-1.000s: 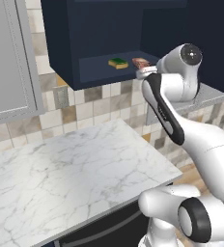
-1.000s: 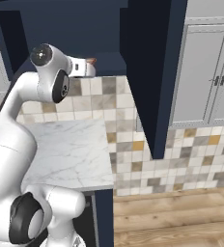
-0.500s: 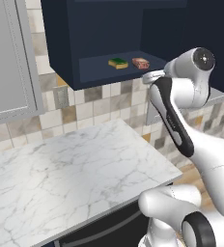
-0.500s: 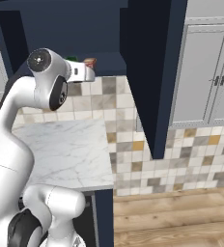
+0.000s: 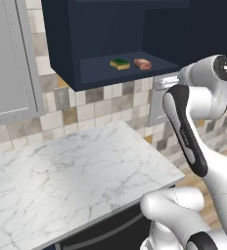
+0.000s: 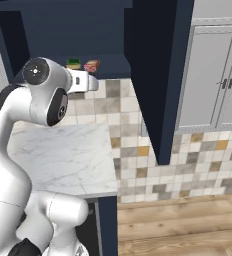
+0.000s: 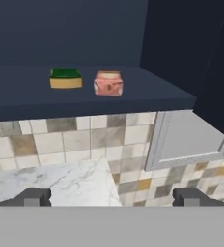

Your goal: Pick up the sponge and bar soap from the sink, and place them back in the cabinet, and close the cabinet door.

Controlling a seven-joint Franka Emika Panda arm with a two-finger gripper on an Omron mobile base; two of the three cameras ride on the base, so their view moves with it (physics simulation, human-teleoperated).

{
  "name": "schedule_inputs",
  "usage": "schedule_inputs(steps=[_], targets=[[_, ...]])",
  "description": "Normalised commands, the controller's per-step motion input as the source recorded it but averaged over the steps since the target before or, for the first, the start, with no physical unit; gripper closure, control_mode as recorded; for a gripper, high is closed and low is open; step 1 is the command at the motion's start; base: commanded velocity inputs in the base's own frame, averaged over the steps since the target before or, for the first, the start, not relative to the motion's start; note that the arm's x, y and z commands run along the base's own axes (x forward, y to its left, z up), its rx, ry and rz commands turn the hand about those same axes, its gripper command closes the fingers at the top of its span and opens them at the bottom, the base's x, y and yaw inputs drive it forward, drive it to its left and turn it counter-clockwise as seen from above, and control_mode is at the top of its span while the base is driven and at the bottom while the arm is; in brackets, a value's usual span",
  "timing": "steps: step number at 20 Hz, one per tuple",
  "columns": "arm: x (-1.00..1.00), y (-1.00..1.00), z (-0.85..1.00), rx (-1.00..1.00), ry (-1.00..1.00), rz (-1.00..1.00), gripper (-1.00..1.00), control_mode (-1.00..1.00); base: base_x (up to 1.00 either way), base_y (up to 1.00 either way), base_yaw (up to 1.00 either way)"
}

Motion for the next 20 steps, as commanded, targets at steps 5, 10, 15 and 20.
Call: schedule_inputs(steps=[5, 10, 15, 20], targets=[[-0.37, -0.06, 0.00, 0.00, -0.05, 0.00, -1.00, -1.00, 0.00, 0.00, 0.00], [-0.38, -0.11, 0.00, 0.00, -0.11, 0.00, -1.00, -1.00, 0.00, 0.00, 0.00], [-0.16, -0.04, 0.00, 0.00, -0.10, 0.00, -1.00, -1.00, 0.00, 0.00, 0.00], [-0.17, -0.08, 0.00, 0.00, -0.09, 0.00, -1.00, -1.00, 0.00, 0.00, 0.00]])
